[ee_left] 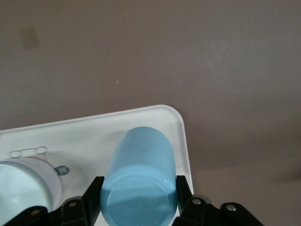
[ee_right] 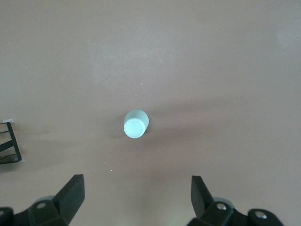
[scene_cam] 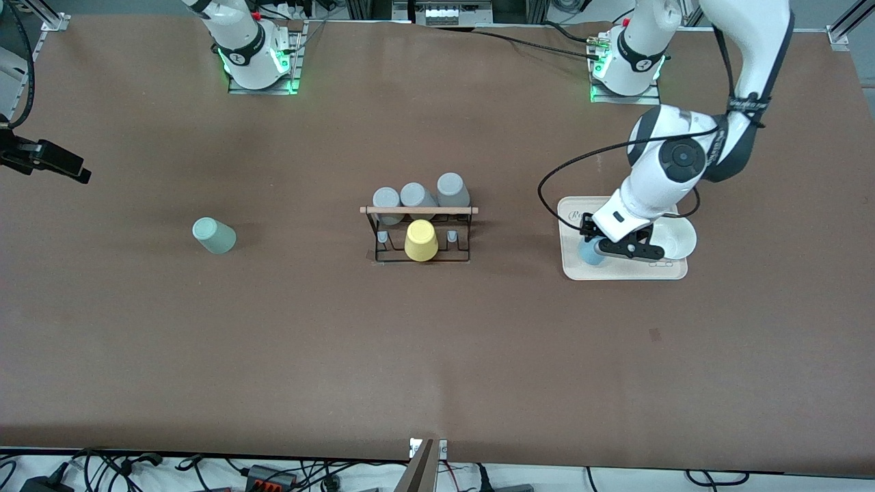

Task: Hang scattered cups on rack with three cups
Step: 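Lift the light blue cup and carry it to the rack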

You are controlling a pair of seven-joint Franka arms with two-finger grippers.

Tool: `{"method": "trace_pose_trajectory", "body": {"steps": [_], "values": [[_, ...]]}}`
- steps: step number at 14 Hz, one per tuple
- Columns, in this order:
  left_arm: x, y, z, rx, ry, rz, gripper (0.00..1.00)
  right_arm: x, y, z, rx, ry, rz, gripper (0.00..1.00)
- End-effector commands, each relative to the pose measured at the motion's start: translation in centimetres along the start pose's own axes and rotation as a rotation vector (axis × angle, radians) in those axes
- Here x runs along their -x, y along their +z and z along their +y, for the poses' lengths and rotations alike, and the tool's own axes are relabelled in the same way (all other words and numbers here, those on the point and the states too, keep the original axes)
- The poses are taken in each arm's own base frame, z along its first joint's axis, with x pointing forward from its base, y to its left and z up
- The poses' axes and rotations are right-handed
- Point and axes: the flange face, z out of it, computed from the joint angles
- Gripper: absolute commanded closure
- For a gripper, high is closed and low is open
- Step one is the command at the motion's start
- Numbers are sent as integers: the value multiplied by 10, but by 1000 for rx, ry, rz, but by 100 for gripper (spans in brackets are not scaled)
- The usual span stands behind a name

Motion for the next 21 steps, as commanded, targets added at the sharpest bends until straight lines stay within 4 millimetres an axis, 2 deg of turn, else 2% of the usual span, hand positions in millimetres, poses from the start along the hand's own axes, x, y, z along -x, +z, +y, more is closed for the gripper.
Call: {"method": "trace_pose_trajectory", "body": {"steps": [1,3,4,6,9,12,14,17,19,21], "values": [[-29,-71,29,2,43,17,69,-1,-3,4,1,-6,0,0],[-50,-100,54,18,72,52,69,-1,-4,3,1,-6,2,0],[-57,-113,76,28,85,64,69,-1,-4,3,3,-8,2,0],[-71,-118,117,46,-6,59,69,-1,-2,5,1,-3,-3,0],[-69,-105,190,70,-156,48,69,-3,0,6,2,-2,-9,0],[-63,-85,237,80,-263,25,68,-2,0,7,2,-4,-11,0],[-63,-97,258,109,-313,42,68,-2,1,7,3,-4,-12,0],[-49,-95,284,114,-364,33,68,-2,1,11,2,6,-14,0],[-47,-94,288,109,-378,34,68,-2,1,11,2,6,-14,0],[-40,-84,301,95,-359,25,68,-3,2,11,2,6,-15,0]]}}
